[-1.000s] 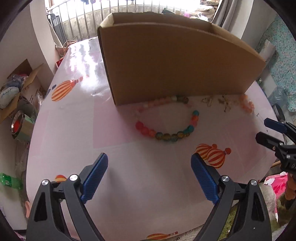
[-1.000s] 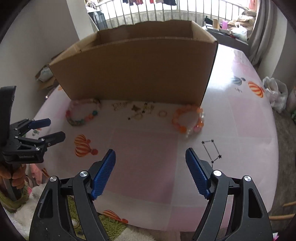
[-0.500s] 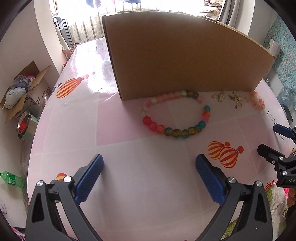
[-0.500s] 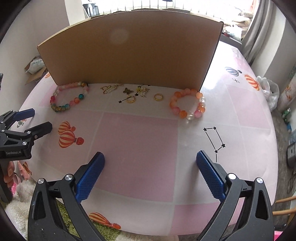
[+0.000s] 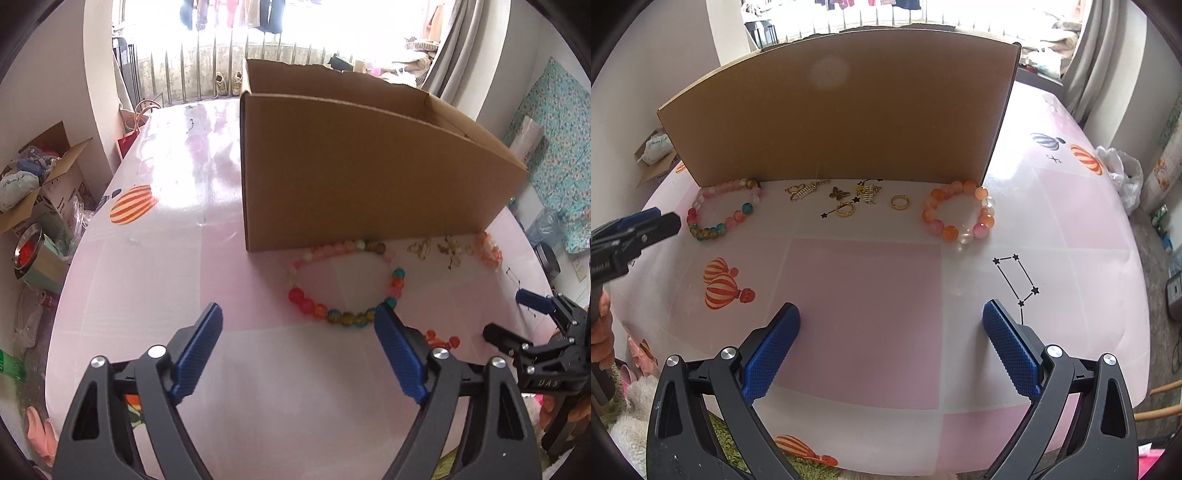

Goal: Organize jewelry
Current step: 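Move the left gripper to the multicolour bead bracelet, then close the left gripper on the multicolour bead bracelet, then grip the bracelet with the right gripper while the left gripper lifts it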

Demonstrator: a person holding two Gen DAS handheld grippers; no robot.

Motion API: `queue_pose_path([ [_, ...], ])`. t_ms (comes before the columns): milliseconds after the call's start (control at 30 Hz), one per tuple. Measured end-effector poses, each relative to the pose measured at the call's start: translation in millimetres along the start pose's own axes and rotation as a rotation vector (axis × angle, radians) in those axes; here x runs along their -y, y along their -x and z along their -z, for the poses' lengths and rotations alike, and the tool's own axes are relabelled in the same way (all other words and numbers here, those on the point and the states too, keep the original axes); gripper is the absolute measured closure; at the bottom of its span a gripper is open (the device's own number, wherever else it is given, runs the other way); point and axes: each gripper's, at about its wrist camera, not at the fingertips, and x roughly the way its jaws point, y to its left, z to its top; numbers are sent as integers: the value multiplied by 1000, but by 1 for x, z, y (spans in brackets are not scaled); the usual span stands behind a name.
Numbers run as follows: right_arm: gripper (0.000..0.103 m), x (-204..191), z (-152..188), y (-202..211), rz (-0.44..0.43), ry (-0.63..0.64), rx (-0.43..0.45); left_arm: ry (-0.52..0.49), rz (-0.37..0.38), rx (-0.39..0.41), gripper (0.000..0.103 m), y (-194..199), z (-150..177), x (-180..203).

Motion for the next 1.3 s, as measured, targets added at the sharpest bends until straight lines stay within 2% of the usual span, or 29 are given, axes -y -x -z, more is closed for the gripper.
queue_pose_path([
  [33, 8, 0, 0, 0, 1, -2, 1, 3, -9, 2, 39, -3, -5, 0],
  [67, 8, 0, 0, 0, 4, -5, 2, 2, -16, -3, 42, -7, -8, 0],
  [133, 8, -5, 1, 0, 14, -9, 4, -18, -36, -19, 59, -14, -12, 8],
  [233, 8, -6, 1, 0, 27, -14, 10, -50, -70, -51, 73, -26, -11, 16],
  [267, 8, -6, 2, 1, 27, -14, 12, -63, -87, -38, 75, -27, -10, 19],
  [333, 8, -6, 3, 2, 23, -12, 17, -87, -94, -36, 89, -25, -8, 23],
  [367, 8, -5, 3, 2, 20, -9, 18, -87, -94, -36, 91, -24, -6, 23],
  [600, 8, -5, 1, 6, -8, 26, -20, -109, -66, -47, 93, -8, 11, 14],
  [700, 9, -3, -4, 17, -73, 4, 18, -101, -51, -45, 93, -2, 16, 4],
  [900, 31, -41, -30, 25, -249, 80, 59, -78, -15, -29, 93, 1, 20, -9],
  [967, 45, -61, -39, 22, -276, 121, 53, -80, -4, -22, 93, 0, 22, -11],
  [1000, 48, -72, -42, 21, -289, 140, 52, -83, 0, -18, 93, 0, 24, -12],
  [1133, 61, -100, -57, 5, -284, 216, 33, -79, 25, -8, 93, 6, 32, -16],
  [1300, 69, -114, -74, -16, -282, 254, -23, -63, 62, -6, 93, 7, 34, -25],
])
